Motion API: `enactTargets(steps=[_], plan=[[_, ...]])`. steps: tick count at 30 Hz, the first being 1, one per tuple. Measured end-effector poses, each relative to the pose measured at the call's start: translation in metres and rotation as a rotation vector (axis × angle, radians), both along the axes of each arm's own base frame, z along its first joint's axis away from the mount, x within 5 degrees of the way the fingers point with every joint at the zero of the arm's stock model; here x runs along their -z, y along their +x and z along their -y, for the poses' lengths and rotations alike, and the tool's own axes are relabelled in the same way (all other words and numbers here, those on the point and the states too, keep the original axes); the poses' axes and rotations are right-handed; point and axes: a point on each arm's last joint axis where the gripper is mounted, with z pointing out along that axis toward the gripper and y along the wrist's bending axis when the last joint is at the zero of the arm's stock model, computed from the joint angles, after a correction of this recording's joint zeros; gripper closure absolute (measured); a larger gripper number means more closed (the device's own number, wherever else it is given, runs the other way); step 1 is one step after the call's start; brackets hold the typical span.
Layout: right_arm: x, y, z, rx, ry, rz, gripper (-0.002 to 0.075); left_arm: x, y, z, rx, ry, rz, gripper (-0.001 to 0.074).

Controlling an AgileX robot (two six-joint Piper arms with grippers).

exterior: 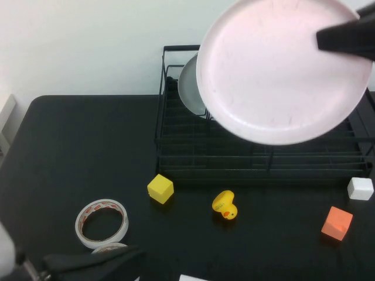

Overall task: Place plate on rack
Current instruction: Place the plate on the rack

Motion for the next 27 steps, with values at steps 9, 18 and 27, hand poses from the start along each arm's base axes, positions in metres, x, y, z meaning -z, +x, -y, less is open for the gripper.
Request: enactTargets(steps=[9,18,27], plan=[[-0.003,0.002,0.000,-0.016,-0.030,0.026,0.0611,0.051,0.004,-0.012,-0.079,-0.015,-0.054,0.0735],[0.025,0.025,-0.003,-0.054,-0.109,-0.015,0.0611,0.061,0.011,-0.018,-0.164,-0.043,0.027,0.0735],[0.033,0.063,-0.026,-0.159,-0.257,0.172,0.0611,0.072,0.001,-0.010,-0.036,-0.098,-0.036,0.0735]])
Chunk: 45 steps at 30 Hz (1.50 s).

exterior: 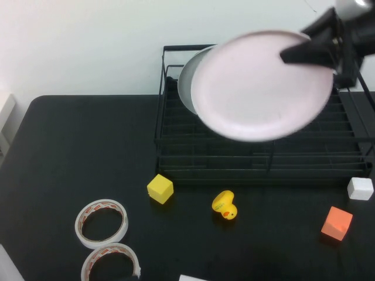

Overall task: Place plate on rack
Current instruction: Place the plate on the rack

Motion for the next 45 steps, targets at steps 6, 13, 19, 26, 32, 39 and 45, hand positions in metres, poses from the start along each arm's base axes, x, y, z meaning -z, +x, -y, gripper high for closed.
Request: enactTargets(steps=[6,13,19,26,32,39,45], plan=[[-0.004,0.038,-0.006,0.028,-0.011,0.110,0.0611,0.028,-0.001,-0.004,-0.031,-0.046,-0.172,0.0735],[0.014,0.082,-0.011,0.030,-0.014,0.125,0.0611,0.036,-0.001,-0.007,-0.071,-0.097,-0.258,0.0735],[0.041,0.113,-0.015,0.027,-0.017,0.110,0.0611,0.036,0.000,-0.007,-0.077,-0.109,-0.269,0.0735],[0.043,0.124,-0.023,-0.025,0.000,0.204,0.0611,0.036,0.000,-0.007,-0.081,-0.112,-0.272,0.0735],[0.036,0.127,-0.025,-0.010,0.004,0.276,0.0611,0.036,0.000,-0.007,-0.086,-0.113,-0.270,0.0735],[0.049,0.132,-0.025,-0.013,0.000,0.255,0.0611,0.035,0.002,-0.009,-0.112,-0.117,-0.262,0.0736],[0.065,0.138,-0.026,-0.012,-0.002,0.219,0.0611,0.035,0.003,-0.010,-0.124,-0.118,-0.257,0.0736]])
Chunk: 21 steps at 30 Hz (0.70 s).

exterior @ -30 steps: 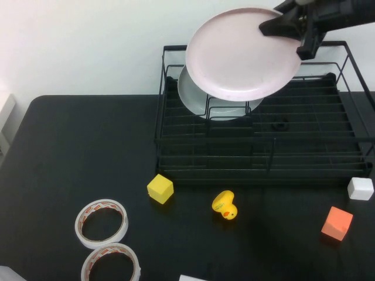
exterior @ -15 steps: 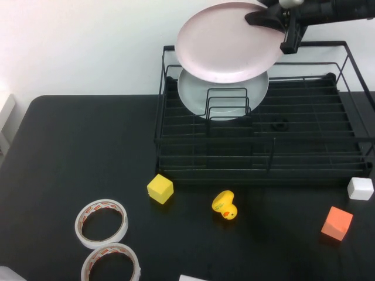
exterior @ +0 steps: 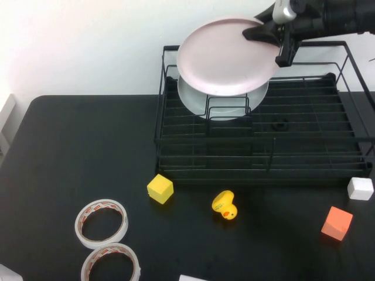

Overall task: Place plate on rack
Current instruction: Place the plate on the rack

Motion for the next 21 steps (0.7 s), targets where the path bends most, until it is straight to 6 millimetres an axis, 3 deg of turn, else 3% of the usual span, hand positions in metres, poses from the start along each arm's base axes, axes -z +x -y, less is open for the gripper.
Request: enactTargets(steps=[15,18,21], plan=[[0.0090,0.0034,0.0012,0.036,0.001,-0.060,0.0599,0.0000,0.0001,-0.0001,-0.001,0.000,0.000,0.0736],[0.0091,0.0034,0.0012,0.038,0.003,-0.065,0.0523,0.0000,0.0001,-0.0001,-0.001,0.000,0.000,0.0736],[0.0091,0.0032,0.0004,0.040,0.006,-0.070,0.0391,0.0000,0.0001,-0.0001,-0.001,0.000,0.000,0.0736]])
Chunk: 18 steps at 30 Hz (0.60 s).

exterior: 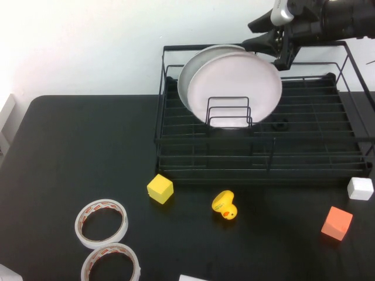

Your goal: Place plate on rack

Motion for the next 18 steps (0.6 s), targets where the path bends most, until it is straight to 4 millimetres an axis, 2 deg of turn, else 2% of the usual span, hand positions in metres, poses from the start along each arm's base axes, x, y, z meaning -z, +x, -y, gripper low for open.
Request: enactTargets(steps=[2,4,7,9,11,13,15,18], plan=[[0.000,0.000,0.000,0.008,0.008,-0.002,0.0320,0.000,0.000,0.000,0.000,0.000,0.000,0.0736],[-0.002,0.002,0.000,0.027,0.026,-0.005,0.0288,0.000,0.000,0.000,0.000,0.000,0.000,0.0736],[-0.004,0.003,0.001,0.060,0.059,-0.030,0.0277,0.000,0.000,0.000,0.000,0.000,0.000,0.0736],[-0.011,0.000,0.001,0.082,0.089,-0.058,0.0296,0.000,0.000,0.000,0.000,0.000,0.000,0.0736],[-0.025,-0.006,0.004,0.109,0.122,-0.078,0.0345,0.000,0.000,0.000,0.000,0.000,0.000,0.0736],[-0.044,-0.013,0.010,0.146,0.157,-0.097,0.0444,0.000,0.000,0.000,0.001,0.003,0.003,0.0736],[-0.069,-0.025,0.020,0.174,0.189,-0.111,0.0578,0.000,0.000,0.000,0.003,0.007,0.008,0.0736],[-0.105,-0.049,0.032,0.154,0.219,-0.122,0.0680,0.000,0.000,0.000,0.004,0.011,0.011,0.0736]])
